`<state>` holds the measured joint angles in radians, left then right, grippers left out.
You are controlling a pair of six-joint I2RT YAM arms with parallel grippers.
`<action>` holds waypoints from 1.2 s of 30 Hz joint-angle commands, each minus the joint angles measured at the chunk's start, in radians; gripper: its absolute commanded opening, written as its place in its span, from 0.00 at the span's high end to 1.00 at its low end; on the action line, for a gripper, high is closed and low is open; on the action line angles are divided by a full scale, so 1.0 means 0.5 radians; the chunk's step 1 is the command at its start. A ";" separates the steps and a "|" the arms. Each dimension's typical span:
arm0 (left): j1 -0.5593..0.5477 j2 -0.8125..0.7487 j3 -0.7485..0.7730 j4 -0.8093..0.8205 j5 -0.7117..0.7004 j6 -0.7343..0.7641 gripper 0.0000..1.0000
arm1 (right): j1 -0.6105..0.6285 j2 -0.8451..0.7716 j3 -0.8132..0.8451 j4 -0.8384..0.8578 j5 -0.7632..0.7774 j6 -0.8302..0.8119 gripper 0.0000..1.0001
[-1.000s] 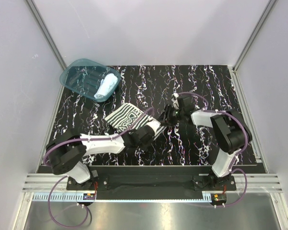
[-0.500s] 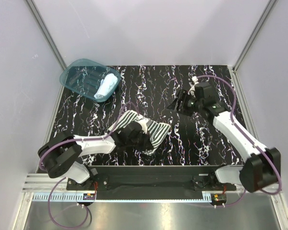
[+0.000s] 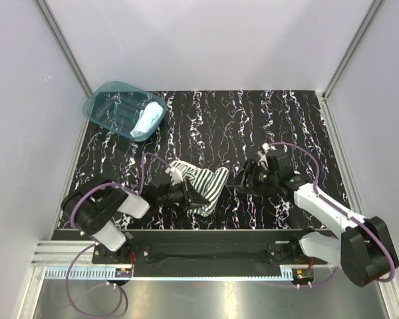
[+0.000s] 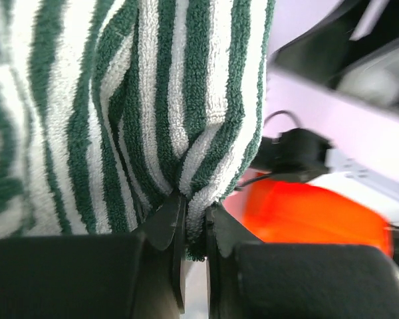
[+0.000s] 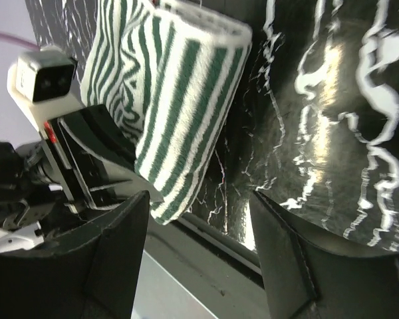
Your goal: Roll the towels
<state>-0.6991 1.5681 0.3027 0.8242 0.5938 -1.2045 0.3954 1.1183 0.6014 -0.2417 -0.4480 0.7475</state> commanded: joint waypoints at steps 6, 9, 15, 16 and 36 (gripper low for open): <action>0.067 0.223 -0.142 0.768 0.162 -0.459 1.00 | 0.274 0.426 -0.138 0.896 0.000 0.287 0.31; 0.088 0.291 -0.170 0.855 0.172 -0.505 1.00 | 0.326 0.607 -0.135 1.100 0.006 0.333 0.32; 0.106 0.328 -0.210 0.910 0.165 -0.509 1.00 | 0.372 0.862 -0.043 1.195 0.009 0.330 0.32; 0.106 0.325 -0.216 0.913 0.162 -0.509 1.00 | 0.387 0.908 -0.037 1.201 0.019 0.330 0.33; 0.097 -0.635 0.195 -1.327 -0.340 0.457 0.34 | 0.473 0.828 0.236 0.496 0.337 0.168 0.94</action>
<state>-0.6445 1.3891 0.3050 0.5594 0.5594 -1.1774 0.6247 1.5875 0.6415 0.1947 -0.3817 0.9081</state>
